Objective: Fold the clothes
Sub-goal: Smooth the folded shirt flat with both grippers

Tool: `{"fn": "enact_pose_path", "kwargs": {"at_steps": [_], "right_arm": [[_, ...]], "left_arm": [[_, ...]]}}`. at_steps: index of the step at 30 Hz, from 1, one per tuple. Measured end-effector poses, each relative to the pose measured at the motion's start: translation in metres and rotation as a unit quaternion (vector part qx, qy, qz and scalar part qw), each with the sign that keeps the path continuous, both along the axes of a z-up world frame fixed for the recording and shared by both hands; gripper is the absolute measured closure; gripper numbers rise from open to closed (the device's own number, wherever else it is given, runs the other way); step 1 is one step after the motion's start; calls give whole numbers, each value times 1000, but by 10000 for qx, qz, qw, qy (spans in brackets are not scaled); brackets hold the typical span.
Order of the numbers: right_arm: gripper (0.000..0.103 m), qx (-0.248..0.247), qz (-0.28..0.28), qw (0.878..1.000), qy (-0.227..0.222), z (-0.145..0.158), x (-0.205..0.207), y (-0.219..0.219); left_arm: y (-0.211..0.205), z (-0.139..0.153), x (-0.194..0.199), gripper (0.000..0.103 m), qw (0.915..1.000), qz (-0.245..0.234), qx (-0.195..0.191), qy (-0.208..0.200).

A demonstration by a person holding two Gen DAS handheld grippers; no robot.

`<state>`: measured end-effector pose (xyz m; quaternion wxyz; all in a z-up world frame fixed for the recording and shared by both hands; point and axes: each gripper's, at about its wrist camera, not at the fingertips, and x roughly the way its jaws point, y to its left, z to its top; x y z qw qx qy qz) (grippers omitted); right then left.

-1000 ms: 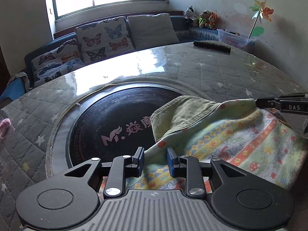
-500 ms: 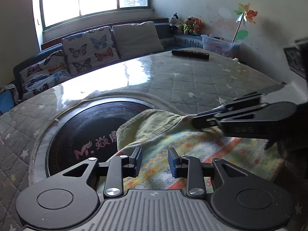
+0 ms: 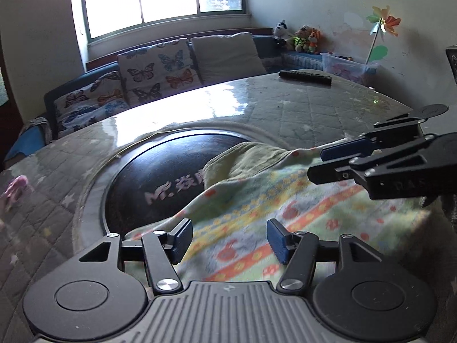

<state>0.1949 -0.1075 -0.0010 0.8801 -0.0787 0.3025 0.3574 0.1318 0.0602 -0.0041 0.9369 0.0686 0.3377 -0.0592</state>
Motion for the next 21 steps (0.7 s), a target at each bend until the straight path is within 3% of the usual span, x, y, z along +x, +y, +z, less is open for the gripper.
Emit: {"fn": "enact_pose_path", "kwargs": {"at_steps": [8,16,21], "right_arm": [[71,-431,588,9966,-387,-11,-50,19],[70,-528,738,9938,-642,-18,-91,14],[69,-312,602,9967,-443,-17,-95,-1]], "left_arm": [[-5,-5,-41,42,9986,121,354,-368],[-11,-13,-54,39,9959,292,603,-601],[-9,-16,-56,36,9955,378,576,-644]]}}
